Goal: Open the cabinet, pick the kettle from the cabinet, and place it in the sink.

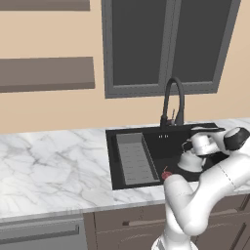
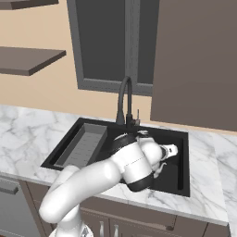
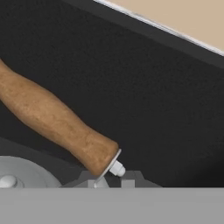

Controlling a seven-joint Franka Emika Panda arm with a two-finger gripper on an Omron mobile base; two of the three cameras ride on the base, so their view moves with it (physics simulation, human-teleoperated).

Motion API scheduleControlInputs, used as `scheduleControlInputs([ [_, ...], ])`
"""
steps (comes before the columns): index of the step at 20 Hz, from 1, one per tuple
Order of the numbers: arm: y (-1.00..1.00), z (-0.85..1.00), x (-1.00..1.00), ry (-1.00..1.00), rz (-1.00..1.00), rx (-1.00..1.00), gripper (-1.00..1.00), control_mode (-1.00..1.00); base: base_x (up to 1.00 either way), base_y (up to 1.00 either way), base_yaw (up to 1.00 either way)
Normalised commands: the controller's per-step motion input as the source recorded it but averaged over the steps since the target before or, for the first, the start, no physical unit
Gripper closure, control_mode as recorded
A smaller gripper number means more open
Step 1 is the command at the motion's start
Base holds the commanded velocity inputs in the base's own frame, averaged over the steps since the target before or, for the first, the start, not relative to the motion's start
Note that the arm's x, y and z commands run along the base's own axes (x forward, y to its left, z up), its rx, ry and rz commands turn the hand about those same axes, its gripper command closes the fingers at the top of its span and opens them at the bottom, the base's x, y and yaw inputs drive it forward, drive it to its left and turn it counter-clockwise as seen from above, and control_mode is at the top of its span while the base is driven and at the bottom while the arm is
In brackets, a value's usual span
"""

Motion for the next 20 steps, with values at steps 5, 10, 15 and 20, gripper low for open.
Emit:
scheduleControlInputs([
  [5,0.00,-0.13,0.00,-0.10,0.00,0.00,1.00,-1.00,0.00,0.00,0.00],
  [10,0.00,-0.29,-0.02,-0.06,0.00,-0.01,1.00,-1.00,0.00,0.00,0.00],
  [15,0.00,-0.33,-0.02,0.00,0.00,-0.05,1.00,-1.00,0.00,0.00,0.00],
  [20,0.03,-0.32,-0.03,0.00,0.00,-0.06,1.00,-1.00,0.00,0.00,0.00],
])
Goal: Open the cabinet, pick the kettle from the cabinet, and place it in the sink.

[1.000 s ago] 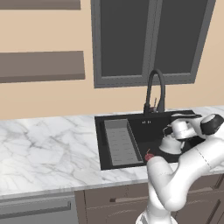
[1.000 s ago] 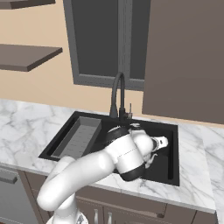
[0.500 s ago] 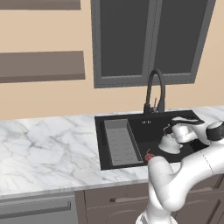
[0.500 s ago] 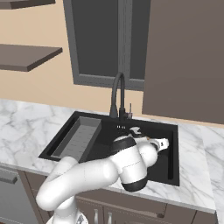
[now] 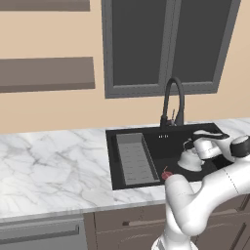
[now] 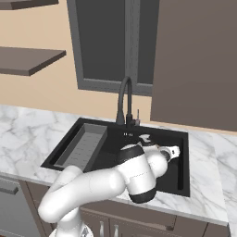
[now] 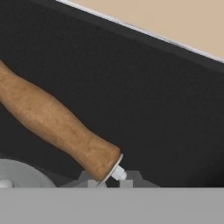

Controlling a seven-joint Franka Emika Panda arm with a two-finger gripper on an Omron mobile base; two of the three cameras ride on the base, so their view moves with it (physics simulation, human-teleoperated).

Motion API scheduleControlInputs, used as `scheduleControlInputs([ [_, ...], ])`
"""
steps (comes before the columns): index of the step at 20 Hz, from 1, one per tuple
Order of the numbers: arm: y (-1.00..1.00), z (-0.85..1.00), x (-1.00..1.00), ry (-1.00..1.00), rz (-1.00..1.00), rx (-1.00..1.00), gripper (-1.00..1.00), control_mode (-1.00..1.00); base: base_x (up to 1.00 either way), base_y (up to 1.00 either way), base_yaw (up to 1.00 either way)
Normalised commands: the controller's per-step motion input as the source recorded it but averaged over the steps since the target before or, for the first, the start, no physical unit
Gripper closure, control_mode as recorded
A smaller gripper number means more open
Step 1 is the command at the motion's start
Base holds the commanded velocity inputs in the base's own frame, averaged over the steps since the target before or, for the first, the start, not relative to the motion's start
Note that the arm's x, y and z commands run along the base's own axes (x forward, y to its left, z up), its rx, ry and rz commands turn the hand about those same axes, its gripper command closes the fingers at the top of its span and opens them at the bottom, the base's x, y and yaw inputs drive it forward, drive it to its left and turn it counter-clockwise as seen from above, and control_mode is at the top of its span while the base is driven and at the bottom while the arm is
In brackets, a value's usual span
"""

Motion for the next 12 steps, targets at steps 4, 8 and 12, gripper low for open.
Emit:
scheduleControlInputs([
  [4,0.12,-0.37,-0.08,0.00,0.00,-0.11,1.00,-1.00,0.00,0.00,0.00],
  [8,0.14,-0.39,-0.09,0.00,0.00,-0.11,-1.00,-1.00,0.00,0.00,0.00],
  [12,0.14,-0.39,-0.09,0.00,0.00,-0.14,-1.00,-1.00,0.00,0.00,0.00],
])
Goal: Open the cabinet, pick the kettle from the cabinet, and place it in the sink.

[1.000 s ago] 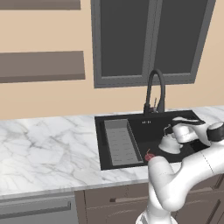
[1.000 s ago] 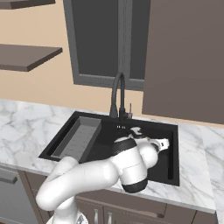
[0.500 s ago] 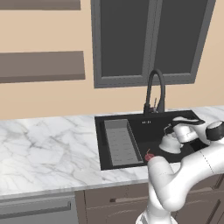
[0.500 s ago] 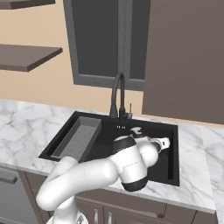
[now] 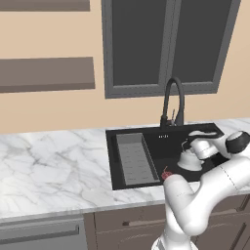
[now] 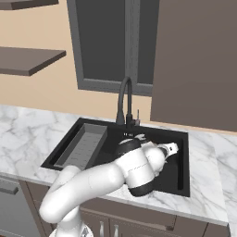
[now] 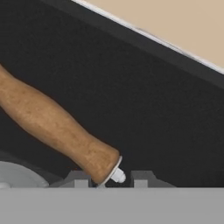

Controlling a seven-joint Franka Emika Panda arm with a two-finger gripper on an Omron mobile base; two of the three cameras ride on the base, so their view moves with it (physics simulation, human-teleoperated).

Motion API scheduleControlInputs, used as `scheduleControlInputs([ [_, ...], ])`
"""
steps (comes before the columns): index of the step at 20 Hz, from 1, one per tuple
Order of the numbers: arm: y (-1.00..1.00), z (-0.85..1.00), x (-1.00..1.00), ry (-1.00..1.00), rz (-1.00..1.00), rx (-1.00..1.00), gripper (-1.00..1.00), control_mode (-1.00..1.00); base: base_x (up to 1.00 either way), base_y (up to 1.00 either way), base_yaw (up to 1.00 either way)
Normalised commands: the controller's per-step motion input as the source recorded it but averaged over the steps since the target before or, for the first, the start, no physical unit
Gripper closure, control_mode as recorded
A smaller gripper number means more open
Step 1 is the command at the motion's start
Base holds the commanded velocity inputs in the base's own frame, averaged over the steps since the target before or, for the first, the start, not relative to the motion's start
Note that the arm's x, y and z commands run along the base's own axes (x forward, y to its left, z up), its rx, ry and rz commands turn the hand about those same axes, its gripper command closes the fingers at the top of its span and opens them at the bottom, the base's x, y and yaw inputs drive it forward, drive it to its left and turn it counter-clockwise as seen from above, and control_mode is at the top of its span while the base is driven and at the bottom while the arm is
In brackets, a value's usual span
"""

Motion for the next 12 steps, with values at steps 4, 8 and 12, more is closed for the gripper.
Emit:
scheduleControlInputs([
  [4,0.08,-0.35,-0.07,0.00,0.00,-0.15,-1.00,-1.00,0.00,0.00,0.00],
  [8,0.01,-0.30,-0.05,0.03,0.00,-0.16,-1.00,-1.00,0.00,0.00,0.00],
  [12,0.00,-0.27,-0.12,0.01,-0.01,-0.14,-1.00,-1.00,0.00,0.00,0.00],
])
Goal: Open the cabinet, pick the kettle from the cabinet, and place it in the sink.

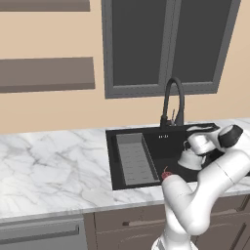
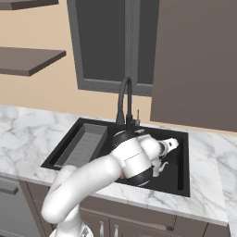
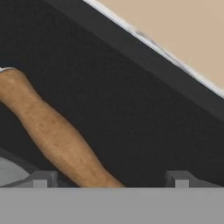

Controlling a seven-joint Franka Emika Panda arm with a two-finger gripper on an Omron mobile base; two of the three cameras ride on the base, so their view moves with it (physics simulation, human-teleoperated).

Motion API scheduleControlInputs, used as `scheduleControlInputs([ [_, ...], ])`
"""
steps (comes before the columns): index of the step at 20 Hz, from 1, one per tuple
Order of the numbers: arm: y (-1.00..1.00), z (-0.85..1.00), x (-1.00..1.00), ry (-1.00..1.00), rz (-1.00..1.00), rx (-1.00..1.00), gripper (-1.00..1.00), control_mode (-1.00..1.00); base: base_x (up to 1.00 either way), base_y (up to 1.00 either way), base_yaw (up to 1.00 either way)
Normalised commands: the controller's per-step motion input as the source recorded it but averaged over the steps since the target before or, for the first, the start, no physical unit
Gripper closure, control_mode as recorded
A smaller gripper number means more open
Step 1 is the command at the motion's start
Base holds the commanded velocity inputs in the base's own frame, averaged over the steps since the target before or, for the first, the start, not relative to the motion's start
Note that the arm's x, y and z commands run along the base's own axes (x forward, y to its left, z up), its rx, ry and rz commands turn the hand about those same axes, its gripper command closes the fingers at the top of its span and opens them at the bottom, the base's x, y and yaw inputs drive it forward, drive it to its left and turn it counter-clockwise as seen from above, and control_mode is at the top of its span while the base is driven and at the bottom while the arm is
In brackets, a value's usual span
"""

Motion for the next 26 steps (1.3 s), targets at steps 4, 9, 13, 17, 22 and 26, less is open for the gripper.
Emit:
scheduleControlInputs([
  [4,0.05,-0.26,-0.17,0.00,-0.01,-0.11,-1.00,-1.00,0.00,0.00,0.00],
  [9,0.16,-0.27,-0.18,0.00,0.00,-0.09,-1.00,-1.00,0.00,0.00,0.00],
  [13,0.12,-0.25,-0.15,-0.01,0.00,-0.04,-1.00,-1.00,0.00,0.00,0.00],
  [17,0.02,-0.20,-0.14,-0.07,-0.01,0.00,-1.00,-1.00,0.00,0.00,0.00],
  [22,0.02,-0.20,-0.20,-0.12,-0.01,0.00,-1.00,-1.00,0.00,0.00,0.00],
  [26,0.09,-0.18,-0.19,-0.16,-0.02,0.00,-1.00,-1.00,0.00,0.00,0.00],
])
